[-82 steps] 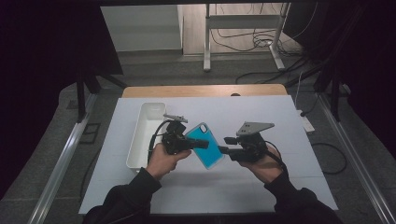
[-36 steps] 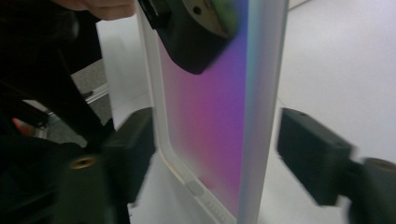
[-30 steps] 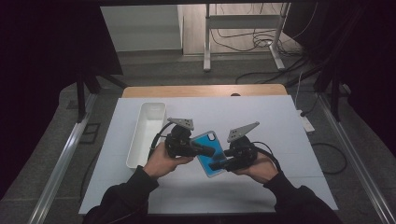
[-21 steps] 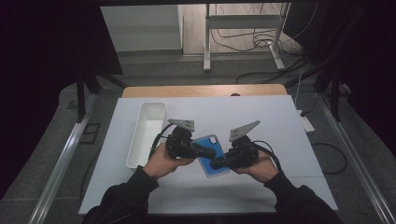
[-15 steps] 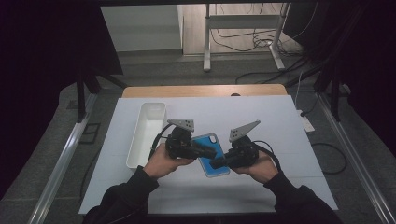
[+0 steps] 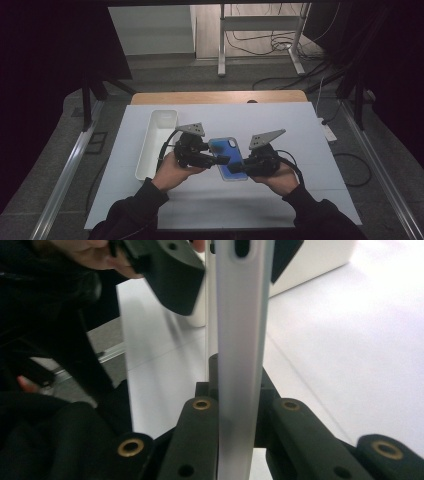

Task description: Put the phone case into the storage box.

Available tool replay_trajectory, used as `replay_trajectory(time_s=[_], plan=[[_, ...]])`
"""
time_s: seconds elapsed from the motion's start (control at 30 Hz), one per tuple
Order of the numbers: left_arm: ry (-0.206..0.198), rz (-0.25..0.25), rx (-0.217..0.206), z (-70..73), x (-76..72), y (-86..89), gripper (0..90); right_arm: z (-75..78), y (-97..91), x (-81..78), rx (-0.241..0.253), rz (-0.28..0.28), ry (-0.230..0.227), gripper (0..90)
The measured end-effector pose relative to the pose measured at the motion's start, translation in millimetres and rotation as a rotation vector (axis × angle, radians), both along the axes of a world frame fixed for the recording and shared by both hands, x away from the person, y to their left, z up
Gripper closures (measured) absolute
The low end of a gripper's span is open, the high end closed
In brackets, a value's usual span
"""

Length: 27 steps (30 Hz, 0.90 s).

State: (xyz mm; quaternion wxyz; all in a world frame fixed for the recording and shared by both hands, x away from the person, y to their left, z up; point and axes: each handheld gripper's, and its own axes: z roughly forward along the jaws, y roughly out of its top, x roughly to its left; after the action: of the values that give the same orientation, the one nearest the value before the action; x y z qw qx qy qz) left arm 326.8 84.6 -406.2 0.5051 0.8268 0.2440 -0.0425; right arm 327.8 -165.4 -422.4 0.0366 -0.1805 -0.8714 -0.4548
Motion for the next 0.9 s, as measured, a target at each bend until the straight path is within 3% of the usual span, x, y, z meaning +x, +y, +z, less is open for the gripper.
replay_trajectory(time_s=[0.1,0.23,0.47,0.6,0.9], plan=[[-0.02,0.026,0.007,0.8,-0.6,0.5,35.8,1.0,-0.7,-0.5,-0.007,-0.019,-0.024,85.8],[-0.043,0.075,0.025,2.0,-0.7,1.6,20.3,2.1,-1.8,-1.7,-0.012,-0.05,-0.057,85.7],[-0.051,0.143,0.037,3.2,0.1,5.3,3.0,3.4,-2.9,-2.9,-0.026,-0.09,-0.095,85.7],[-0.049,0.18,0.048,3.1,1.0,7.7,0.5,3.6,-3.4,-3.5,-0.037,-0.123,-0.109,85.7],[-0.048,0.209,0.067,1.9,2.1,11.0,0.2,3.7,-6.3,-2.5,-0.048,-0.183,-0.129,85.7]])
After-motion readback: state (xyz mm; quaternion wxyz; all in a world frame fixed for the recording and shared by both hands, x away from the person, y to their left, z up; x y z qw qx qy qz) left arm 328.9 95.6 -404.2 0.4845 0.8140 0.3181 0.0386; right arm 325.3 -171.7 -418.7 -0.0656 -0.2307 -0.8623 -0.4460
